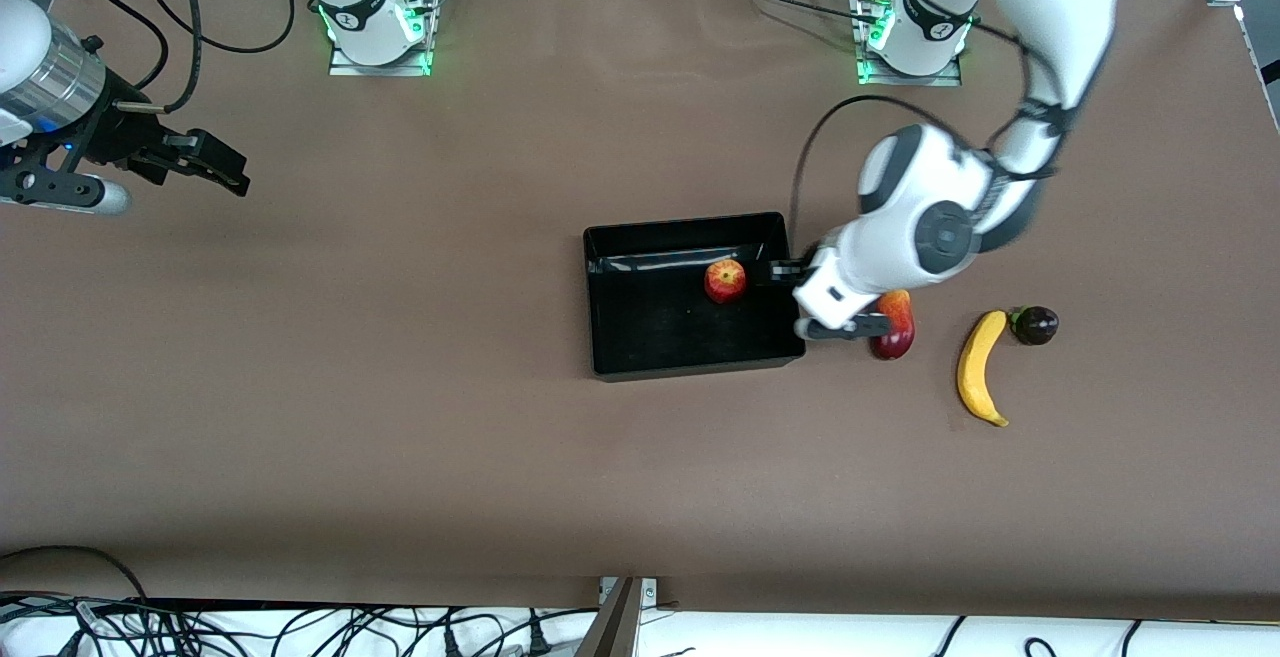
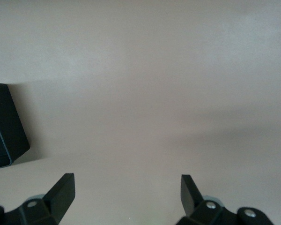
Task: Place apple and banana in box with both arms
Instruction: 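Move the left gripper over the yellow banana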
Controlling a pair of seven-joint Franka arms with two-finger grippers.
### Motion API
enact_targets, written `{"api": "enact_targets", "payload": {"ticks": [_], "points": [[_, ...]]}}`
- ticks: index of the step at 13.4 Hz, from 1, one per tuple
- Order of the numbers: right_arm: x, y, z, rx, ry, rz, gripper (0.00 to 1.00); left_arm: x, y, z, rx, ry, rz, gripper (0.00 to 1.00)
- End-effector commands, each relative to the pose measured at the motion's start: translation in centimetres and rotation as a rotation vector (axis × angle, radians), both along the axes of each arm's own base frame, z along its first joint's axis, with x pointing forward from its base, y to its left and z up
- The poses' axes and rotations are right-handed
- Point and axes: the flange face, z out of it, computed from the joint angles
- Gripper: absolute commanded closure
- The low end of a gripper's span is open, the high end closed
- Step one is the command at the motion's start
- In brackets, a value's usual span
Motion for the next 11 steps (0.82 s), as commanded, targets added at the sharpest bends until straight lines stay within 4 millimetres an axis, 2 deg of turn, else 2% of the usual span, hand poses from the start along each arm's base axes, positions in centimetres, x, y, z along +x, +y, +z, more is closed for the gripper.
{"api": "enact_targets", "payload": {"ticks": [1,3,5,7,8,11], "points": [[0.0,0.0,0.3,-0.019,-0.013,-0.016,0.0,2.2,3.1,4.5,0.159,0.012,-0.073,0.0],[0.1,0.0,0.4,-0.017,-0.022,-0.015,0.0,3.3,7.1,4.7,0.178,0.01,-0.13,0.0],[0.2,-0.1,0.4,-0.017,-0.024,-0.014,0.0,4.8,13.4,2.9,0.116,0.028,-0.237,0.0],[0.2,-0.2,0.4,-0.017,-0.022,-0.016,0.0,5.5,18.3,1.6,0.102,0.032,-0.342,0.0],[0.2,-0.3,0.4,-0.017,-0.022,-0.016,0.0,5.6,19.8,0.8,0.149,0.042,-0.39,0.0],[0.2,-0.4,0.2,-0.018,-0.02,-0.018,0.0,5.6,21.6,-1.0,0.189,0.072,-0.411,0.0]]}}
